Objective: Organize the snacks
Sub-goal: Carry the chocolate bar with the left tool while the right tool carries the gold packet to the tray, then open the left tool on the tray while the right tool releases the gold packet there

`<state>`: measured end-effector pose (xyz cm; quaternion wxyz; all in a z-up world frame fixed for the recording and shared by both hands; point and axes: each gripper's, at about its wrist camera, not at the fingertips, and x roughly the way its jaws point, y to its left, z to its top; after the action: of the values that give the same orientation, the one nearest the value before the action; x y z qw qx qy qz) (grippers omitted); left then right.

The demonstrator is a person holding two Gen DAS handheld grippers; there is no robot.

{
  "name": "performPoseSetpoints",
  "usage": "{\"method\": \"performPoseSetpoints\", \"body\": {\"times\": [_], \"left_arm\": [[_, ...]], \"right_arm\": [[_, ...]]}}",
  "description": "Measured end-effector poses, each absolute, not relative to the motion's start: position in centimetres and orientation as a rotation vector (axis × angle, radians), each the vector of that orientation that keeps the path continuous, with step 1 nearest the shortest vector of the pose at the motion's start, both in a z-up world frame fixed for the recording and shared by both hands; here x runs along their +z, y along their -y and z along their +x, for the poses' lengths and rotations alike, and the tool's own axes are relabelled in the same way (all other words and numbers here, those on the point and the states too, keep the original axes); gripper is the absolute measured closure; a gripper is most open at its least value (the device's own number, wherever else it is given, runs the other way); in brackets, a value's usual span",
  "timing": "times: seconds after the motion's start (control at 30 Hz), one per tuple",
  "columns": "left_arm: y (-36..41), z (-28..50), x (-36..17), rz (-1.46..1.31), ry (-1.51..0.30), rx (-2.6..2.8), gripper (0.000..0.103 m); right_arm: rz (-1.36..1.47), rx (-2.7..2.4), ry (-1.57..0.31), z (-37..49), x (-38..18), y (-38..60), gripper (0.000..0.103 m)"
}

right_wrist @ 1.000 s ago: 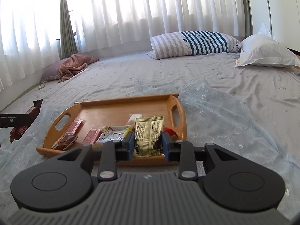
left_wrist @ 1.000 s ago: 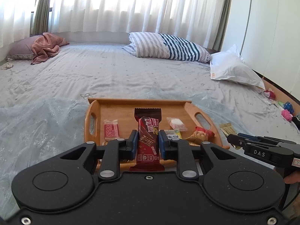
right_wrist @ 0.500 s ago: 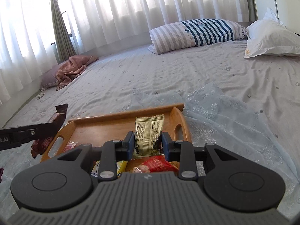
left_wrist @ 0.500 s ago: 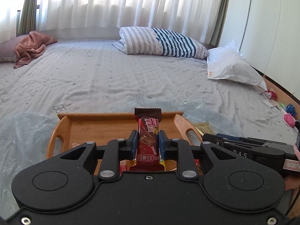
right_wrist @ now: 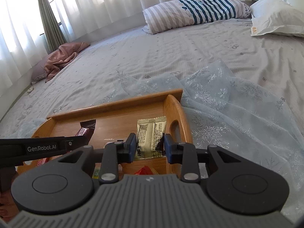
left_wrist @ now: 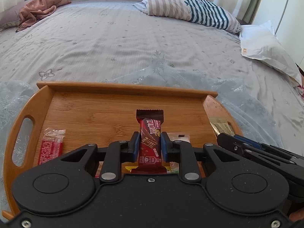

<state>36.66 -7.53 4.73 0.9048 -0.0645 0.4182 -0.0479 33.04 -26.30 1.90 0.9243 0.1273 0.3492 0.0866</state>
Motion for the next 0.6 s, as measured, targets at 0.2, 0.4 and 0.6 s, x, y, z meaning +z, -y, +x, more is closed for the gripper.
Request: {"method": "performPoseSetpoints", "body": {"times": [0.2,0.4,0.6], "left_arm": [[8.6,37.8,3.6,-0.139,-0.881,-0.098,0.081],[9.2,38.0,3.3,-0.138,-0.889,-0.100,0.081],[9.3,38.0,3.3,-0.136,-0.888,-0.095,0.081]], "right_arm": [[0.278,0.182,-0.729,34.1,0.7,26.5,0.067],[0.270,0.190,-0.731,34.3,0.2,26.2,0.067],[0.259,0.195,-0.738,34.3,0.1,25.8,0.067]]}}
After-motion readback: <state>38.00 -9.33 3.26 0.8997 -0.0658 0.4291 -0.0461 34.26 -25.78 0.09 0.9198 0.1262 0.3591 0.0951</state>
